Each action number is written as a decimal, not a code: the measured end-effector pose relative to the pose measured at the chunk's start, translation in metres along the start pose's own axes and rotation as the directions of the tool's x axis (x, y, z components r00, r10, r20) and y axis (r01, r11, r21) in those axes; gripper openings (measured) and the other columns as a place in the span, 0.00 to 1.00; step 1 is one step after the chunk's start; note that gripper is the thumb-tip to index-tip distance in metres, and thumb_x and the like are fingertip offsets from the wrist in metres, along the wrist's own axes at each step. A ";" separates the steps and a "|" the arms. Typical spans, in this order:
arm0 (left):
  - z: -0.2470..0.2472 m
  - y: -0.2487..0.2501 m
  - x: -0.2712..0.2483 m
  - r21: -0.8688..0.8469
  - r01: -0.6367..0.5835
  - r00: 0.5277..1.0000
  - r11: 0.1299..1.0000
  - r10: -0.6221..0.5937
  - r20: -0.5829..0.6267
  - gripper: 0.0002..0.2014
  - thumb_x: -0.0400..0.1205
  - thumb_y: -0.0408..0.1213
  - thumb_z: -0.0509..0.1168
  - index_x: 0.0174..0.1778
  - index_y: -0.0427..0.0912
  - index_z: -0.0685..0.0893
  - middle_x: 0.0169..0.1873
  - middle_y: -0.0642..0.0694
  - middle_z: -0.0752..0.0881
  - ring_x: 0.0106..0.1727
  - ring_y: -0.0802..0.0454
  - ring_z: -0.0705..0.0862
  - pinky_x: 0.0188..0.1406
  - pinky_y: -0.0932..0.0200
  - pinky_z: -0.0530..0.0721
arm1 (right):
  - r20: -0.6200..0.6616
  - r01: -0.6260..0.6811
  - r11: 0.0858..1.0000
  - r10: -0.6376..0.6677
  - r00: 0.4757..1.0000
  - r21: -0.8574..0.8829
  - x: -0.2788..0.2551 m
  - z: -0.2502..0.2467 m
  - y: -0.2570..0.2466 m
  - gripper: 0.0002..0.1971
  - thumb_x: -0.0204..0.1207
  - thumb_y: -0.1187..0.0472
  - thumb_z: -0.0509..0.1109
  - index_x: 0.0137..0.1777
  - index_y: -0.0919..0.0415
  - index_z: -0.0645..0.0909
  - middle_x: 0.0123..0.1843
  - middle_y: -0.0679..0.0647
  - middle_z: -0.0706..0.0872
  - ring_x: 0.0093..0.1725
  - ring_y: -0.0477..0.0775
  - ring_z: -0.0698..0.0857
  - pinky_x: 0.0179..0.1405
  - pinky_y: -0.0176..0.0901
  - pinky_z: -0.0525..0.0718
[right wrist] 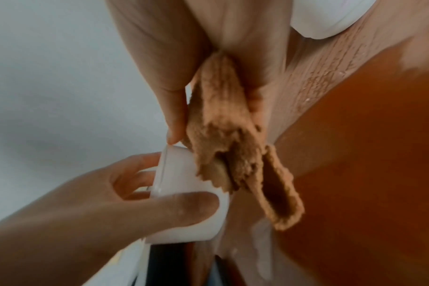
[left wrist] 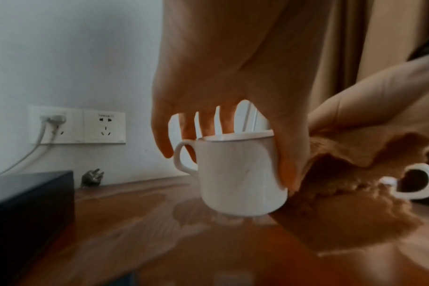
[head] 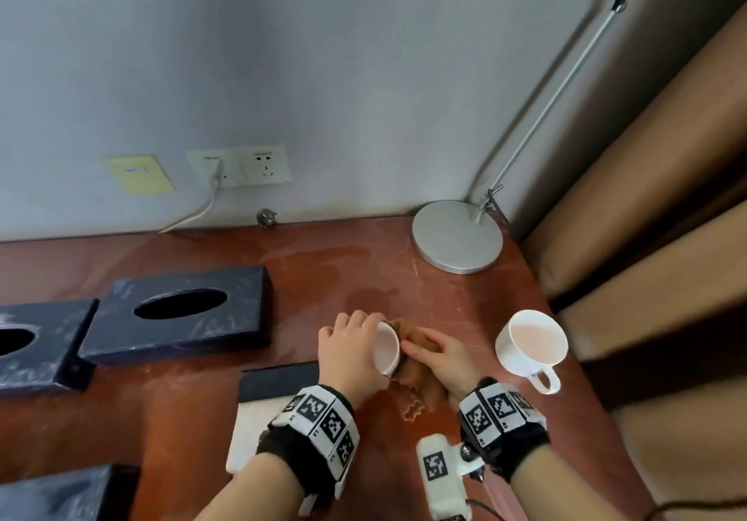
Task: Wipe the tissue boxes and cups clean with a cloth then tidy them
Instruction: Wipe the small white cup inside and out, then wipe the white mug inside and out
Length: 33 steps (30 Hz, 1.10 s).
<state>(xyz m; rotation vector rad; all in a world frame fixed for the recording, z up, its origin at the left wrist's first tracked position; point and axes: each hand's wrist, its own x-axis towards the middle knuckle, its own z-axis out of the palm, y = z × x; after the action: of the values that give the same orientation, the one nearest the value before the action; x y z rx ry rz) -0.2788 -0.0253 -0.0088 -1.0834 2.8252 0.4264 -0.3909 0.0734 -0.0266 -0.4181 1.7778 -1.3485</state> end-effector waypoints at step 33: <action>0.010 0.080 0.044 -0.007 -0.075 0.991 0.997 0.075 0.107 0.52 0.70 0.56 0.73 0.83 0.49 0.47 0.78 0.47 0.61 0.81 0.48 0.56 0.79 0.38 0.47 | -0.277 0.343 0.916 -0.391 0.878 -0.209 0.006 -0.159 -0.084 0.14 0.75 0.72 0.69 0.58 0.59 0.82 0.47 0.51 0.85 0.48 0.45 0.82 0.45 0.23 0.79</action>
<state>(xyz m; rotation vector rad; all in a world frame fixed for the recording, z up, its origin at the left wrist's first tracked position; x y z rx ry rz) -0.3655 0.0062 -0.0077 -0.9277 2.7778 0.4802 -0.5365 0.1374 0.0573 -0.6879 2.1541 -1.6163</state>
